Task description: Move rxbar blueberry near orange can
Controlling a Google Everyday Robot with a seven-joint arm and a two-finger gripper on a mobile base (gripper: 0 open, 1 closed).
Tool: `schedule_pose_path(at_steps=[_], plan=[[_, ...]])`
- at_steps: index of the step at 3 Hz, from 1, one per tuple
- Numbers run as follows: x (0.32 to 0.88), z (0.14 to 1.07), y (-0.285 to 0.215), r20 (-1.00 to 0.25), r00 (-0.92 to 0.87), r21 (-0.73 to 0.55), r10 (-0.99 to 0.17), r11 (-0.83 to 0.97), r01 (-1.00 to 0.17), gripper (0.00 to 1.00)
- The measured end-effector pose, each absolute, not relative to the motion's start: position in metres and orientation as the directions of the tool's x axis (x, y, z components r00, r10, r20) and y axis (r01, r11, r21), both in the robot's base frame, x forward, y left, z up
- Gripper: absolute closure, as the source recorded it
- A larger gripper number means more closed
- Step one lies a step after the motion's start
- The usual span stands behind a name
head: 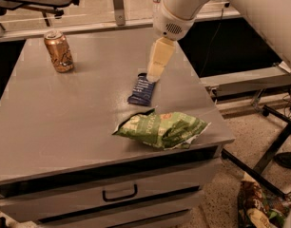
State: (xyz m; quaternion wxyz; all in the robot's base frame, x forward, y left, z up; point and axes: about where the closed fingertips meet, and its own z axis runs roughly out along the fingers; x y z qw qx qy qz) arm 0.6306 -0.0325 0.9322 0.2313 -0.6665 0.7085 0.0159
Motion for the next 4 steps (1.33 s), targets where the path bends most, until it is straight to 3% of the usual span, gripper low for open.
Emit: schedule_pose_path(at_steps=[2, 4], plan=[[0.65, 0.904, -0.016, -0.439, -0.091, -0.25, -0.894, 0.219, -0.943, 0.0], [0.636, 0.861, -0.022, -0.47, -0.107, -0.179, -0.876, 0.213, -0.96, 0.0]])
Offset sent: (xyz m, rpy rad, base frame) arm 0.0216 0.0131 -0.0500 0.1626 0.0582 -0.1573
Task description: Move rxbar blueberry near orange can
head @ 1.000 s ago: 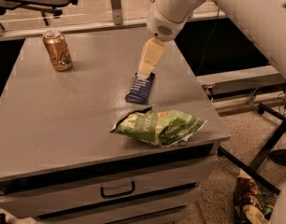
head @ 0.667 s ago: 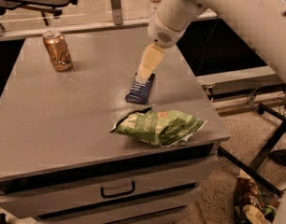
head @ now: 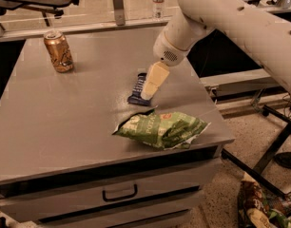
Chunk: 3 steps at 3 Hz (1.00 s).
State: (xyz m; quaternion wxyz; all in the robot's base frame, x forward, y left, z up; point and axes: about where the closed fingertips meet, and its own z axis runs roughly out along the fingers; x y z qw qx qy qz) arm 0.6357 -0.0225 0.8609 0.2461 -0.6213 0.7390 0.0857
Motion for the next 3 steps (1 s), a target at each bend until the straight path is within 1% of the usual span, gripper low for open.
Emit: schedule_pose_path(at_steps=[1, 2, 3], plan=[[0.629, 0.831, -0.019, -0.46, -0.077, -0.122, -0.885, 0.149, -0.981, 0.0], [0.625, 0.819, -0.013, -0.458, -0.052, -0.103, -0.888, 0.111, -0.989, 0.0], [0.625, 0.819, -0.013, -0.458, -0.05, -0.102, -0.888, 0.109, -0.989, 0.0]])
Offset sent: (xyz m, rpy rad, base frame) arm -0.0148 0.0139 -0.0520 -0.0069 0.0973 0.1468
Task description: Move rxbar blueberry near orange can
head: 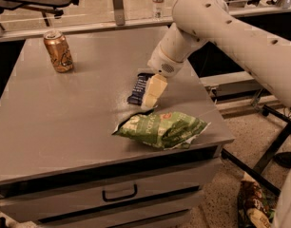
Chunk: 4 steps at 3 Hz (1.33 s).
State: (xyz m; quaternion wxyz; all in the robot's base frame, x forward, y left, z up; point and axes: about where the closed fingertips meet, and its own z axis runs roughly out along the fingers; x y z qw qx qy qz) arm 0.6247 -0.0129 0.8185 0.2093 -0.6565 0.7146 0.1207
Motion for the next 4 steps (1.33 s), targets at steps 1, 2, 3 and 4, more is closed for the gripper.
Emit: schedule_pose_path(at_steps=[1, 2, 3, 4], plan=[[0.624, 0.817, -0.012, -0.457, -0.049, -0.1, -0.888, 0.106, -0.989, 0.18], [0.624, 0.815, -0.011, -0.456, -0.049, -0.097, -0.888, 0.104, -0.99, 0.4], [0.624, 0.825, -0.011, -0.456, -0.048, -0.097, -0.888, 0.104, -0.99, 0.72], [0.624, 0.834, -0.011, -0.456, -0.048, -0.097, -0.888, 0.104, -0.99, 0.94]])
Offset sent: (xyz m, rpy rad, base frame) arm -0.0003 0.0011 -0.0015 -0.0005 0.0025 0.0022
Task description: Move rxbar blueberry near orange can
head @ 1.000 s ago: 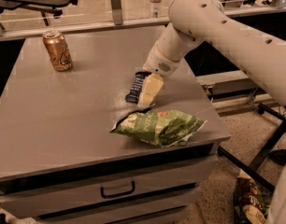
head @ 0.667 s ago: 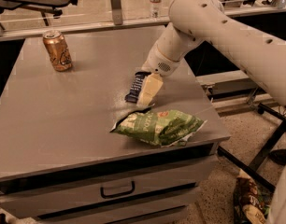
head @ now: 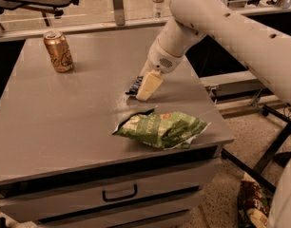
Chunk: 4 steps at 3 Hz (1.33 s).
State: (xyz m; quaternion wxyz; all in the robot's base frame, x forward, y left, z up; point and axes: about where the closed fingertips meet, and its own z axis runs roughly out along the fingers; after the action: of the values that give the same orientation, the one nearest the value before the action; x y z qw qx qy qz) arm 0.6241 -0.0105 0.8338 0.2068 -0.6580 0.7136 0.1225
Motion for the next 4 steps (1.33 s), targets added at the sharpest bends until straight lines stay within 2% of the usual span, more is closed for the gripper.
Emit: schedule_pose_path(at_steps=[1, 2, 3, 4], plan=[[0.624, 0.834, -0.01, -0.456, -0.046, -0.098, -0.889, 0.102, -0.99, 1.0], [0.629, 0.834, -0.008, -0.462, -0.031, -0.11, -0.886, 0.092, -0.99, 1.0], [0.659, 0.847, 0.0, -0.501, 0.041, -0.19, -0.864, 0.063, -0.98, 1.0], [0.702, 0.863, 0.036, -0.512, 0.184, -0.282, -0.839, -0.038, -0.959, 1.0]])
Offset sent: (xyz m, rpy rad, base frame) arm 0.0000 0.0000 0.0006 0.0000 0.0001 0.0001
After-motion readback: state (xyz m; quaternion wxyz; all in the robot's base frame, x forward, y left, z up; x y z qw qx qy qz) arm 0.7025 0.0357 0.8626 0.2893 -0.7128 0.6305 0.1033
